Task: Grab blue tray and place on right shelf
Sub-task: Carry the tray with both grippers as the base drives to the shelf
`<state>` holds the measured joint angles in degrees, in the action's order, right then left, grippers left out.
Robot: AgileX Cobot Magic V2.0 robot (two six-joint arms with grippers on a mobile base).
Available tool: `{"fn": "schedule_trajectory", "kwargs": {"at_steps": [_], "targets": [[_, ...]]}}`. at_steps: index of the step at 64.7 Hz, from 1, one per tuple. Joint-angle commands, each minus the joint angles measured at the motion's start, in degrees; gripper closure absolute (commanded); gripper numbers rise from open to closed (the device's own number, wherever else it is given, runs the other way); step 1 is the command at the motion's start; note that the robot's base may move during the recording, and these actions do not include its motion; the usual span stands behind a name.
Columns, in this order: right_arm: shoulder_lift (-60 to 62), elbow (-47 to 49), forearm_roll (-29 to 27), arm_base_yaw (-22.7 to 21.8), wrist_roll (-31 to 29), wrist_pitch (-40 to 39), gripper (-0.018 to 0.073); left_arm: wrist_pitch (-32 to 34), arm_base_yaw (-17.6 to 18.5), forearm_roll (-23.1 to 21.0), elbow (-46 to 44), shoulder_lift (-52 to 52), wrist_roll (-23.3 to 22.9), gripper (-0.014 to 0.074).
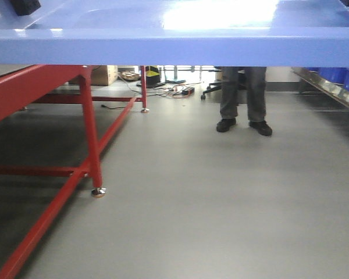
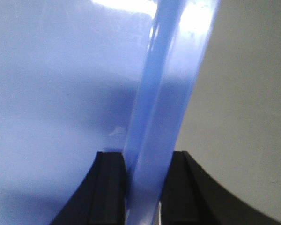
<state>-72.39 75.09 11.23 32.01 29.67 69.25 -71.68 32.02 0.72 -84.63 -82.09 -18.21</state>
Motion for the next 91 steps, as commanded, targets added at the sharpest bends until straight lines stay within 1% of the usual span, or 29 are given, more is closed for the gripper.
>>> {"fn": "schedule_trajectory", "kwargs": {"at_steps": [1, 66, 81, 91], "targets": [[1.7, 1.8, 1.7, 0.1, -1.6, -2.8, 0.0503, -4.6, 0.7, 0.1, -1.8, 1.5, 0.7, 0.0645], [1.7, 1.8, 1.7, 0.1, -1.6, -2.8, 0.0503, -4.6, 0.7, 0.1, -1.8, 1.5, 0.7, 0.0645], [1.7, 1.8, 1.7, 0.1, -1.6, -2.8, 0.0503, -4.6, 0.7, -0.2, -1.8, 1.5, 0.7, 0.0645], [1.7, 1.8, 1.7, 0.1, -1.6, -2.8, 0.0503, -4.6, 0.7, -1.5, -1.8, 1.5, 0.7, 0.0645]]}}
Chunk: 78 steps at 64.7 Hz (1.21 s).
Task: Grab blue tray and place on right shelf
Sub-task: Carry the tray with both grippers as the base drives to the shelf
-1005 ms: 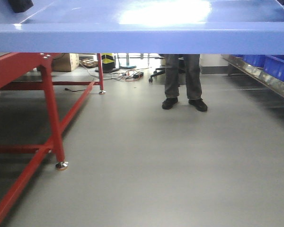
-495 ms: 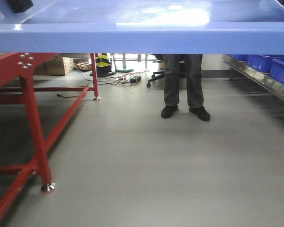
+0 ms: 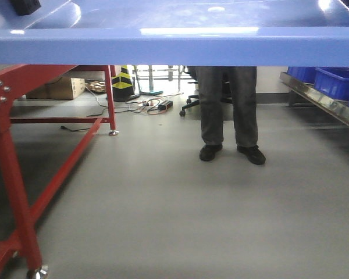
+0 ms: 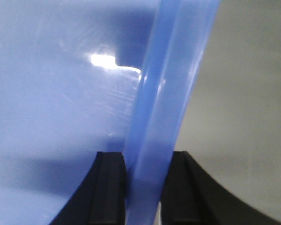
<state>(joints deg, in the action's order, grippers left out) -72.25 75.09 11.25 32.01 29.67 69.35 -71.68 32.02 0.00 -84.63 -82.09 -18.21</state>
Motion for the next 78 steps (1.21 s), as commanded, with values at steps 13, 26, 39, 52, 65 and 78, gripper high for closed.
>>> {"fn": "schedule_trajectory", "kwargs": {"at_steps": [13, 26, 39, 52, 65, 78], "targets": [[1.6, 1.8, 1.6, 0.1, -1.6, -2.9, 0.0503, -4.6, 0.7, -1.9, -1.8, 1.5, 0.7, 0.0645], [1.6, 1.8, 1.6, 0.1, -1.6, -3.0, 0.0503, -4.6, 0.7, -2.1, -1.8, 1.5, 0.7, 0.0645], [1.6, 1.8, 1.6, 0.1, -1.6, -3.0, 0.0503, -4.6, 0.7, -3.0, -1.8, 1.5, 0.7, 0.0645], [1.6, 1.8, 1.6, 0.1, -1.6, -3.0, 0.0503, -4.6, 0.7, -3.1, -1.8, 1.5, 0.7, 0.0645], [1.6, 1.8, 1.6, 0.1, -1.6, -3.0, 0.0503, -4.6, 0.7, -3.1, -1.8, 1.5, 0.7, 0.0645], [1.6, 1.8, 1.6, 0.1, -1.6, -3.0, 0.0503, -4.6, 0.7, -3.1, -1.8, 1.5, 0.7, 0.0645]]}}
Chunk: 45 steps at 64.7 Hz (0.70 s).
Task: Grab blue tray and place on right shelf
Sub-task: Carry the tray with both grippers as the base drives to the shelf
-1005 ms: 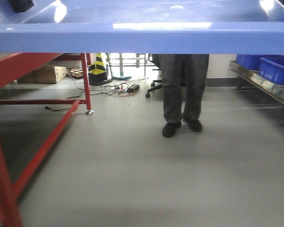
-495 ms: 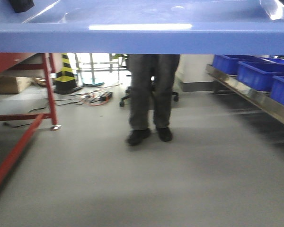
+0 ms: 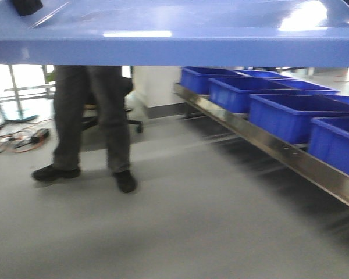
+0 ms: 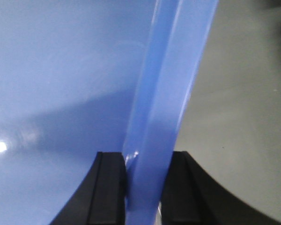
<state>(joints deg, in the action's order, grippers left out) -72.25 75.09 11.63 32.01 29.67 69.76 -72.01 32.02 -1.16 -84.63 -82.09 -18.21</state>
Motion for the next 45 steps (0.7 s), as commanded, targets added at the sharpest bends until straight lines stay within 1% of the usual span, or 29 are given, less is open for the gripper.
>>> {"fn": "schedule_trajectory", "kwargs": {"at_steps": [1, 45], "targets": [[1.6, 1.8, 1.3, 0.1, -1.6, -3.4, 0.0503, -4.3, 0.7, -2.0, -1.8, 1.5, 0.7, 0.0645], [1.6, 1.8, 1.3, 0.1, -1.6, -3.3, 0.0503, -4.3, 0.7, -2.0, -1.8, 1.5, 0.7, 0.0645]]}}
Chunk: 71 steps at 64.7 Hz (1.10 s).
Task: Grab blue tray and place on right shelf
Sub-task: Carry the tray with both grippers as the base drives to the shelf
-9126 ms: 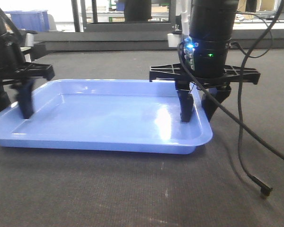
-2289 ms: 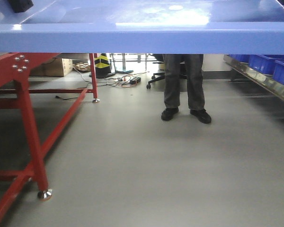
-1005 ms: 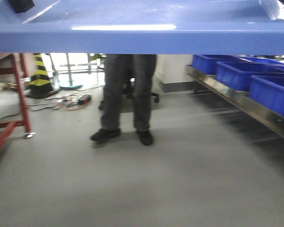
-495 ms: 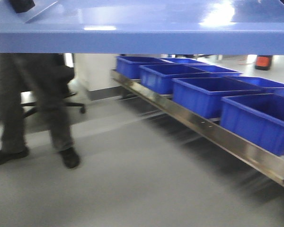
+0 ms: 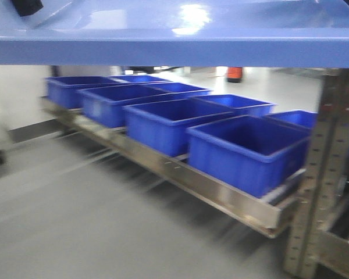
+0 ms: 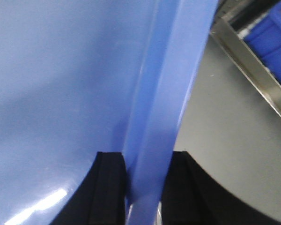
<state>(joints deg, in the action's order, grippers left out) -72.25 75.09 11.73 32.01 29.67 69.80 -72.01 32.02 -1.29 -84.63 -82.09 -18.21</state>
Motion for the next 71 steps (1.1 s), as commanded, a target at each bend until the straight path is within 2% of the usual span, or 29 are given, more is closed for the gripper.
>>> {"fn": "schedule_trajectory", "kwargs": {"at_steps": [1, 71], "targets": [[1.6, 1.8, 1.2, 0.1, -1.6, -3.4, 0.0503, -4.3, 0.7, -1.8, -1.8, 1.5, 0.7, 0.0645], [1.6, 1.8, 1.2, 0.1, -1.6, -3.4, 0.0503, -4.3, 0.7, -1.8, -1.8, 1.5, 0.7, 0.0645]]}}
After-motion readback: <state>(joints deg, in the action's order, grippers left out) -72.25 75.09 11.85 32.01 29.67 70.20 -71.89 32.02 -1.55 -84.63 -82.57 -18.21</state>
